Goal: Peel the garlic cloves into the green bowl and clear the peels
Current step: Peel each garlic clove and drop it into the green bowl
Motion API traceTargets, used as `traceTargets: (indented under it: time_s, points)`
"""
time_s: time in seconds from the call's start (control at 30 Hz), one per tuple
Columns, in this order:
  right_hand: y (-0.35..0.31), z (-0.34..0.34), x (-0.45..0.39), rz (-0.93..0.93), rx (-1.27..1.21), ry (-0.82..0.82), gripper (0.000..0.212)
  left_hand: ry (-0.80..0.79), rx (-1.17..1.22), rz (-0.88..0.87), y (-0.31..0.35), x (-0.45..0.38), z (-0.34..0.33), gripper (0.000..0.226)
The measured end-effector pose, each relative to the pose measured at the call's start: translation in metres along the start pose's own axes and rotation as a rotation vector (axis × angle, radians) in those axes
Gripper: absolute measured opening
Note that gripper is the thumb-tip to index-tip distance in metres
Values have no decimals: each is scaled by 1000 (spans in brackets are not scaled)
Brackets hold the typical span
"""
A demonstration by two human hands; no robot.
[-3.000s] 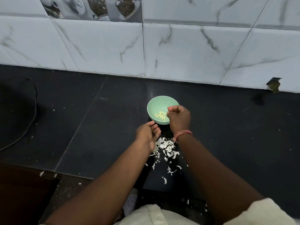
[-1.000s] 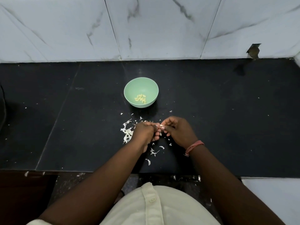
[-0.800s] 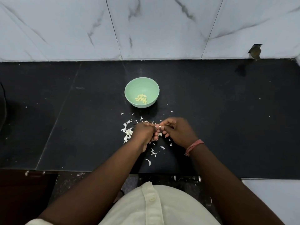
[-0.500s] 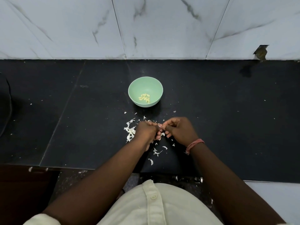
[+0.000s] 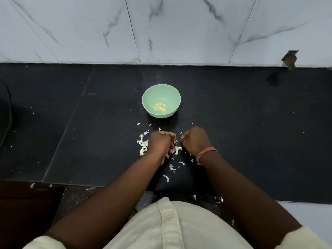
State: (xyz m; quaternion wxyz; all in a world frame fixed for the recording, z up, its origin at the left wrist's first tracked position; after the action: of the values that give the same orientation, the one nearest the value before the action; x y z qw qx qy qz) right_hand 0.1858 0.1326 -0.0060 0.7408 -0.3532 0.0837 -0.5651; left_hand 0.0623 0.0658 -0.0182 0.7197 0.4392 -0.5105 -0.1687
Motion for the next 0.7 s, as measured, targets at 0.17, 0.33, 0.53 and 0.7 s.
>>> traceTargets:
  time_s: [0.17, 0.33, 0.53, 0.7]
  points:
    - [-11, 4, -4, -41, 62, 4, 19, 10, -26, -3, 0, -1, 1, 12]
    - [-40, 8, -8, -39, 194, -19, 8, 26, -49, -17, 2, 0, 2, 15]
    - [-54, 3, -5, -19, 294, 5, 11, 37, -67, -15, 0, 1, 4, 23]
    - [-34, 7, -1, -2, 150, 58, 14, -22, 17, -33, -1, 6, 0, 17]
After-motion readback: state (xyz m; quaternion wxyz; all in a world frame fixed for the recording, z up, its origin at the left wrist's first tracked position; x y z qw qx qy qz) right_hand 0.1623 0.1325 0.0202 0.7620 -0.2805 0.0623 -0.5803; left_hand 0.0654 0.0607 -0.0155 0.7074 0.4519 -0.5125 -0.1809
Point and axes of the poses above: each hand's wrist, its own x-axis away from the middle knuckle, its own z-axis out of the back of the hand, y = z × x, the point moved 5 cm from there along -x, towards the middle knuckle, and after that the axes turned 5 degrees about -x, right-handed, at the moved point
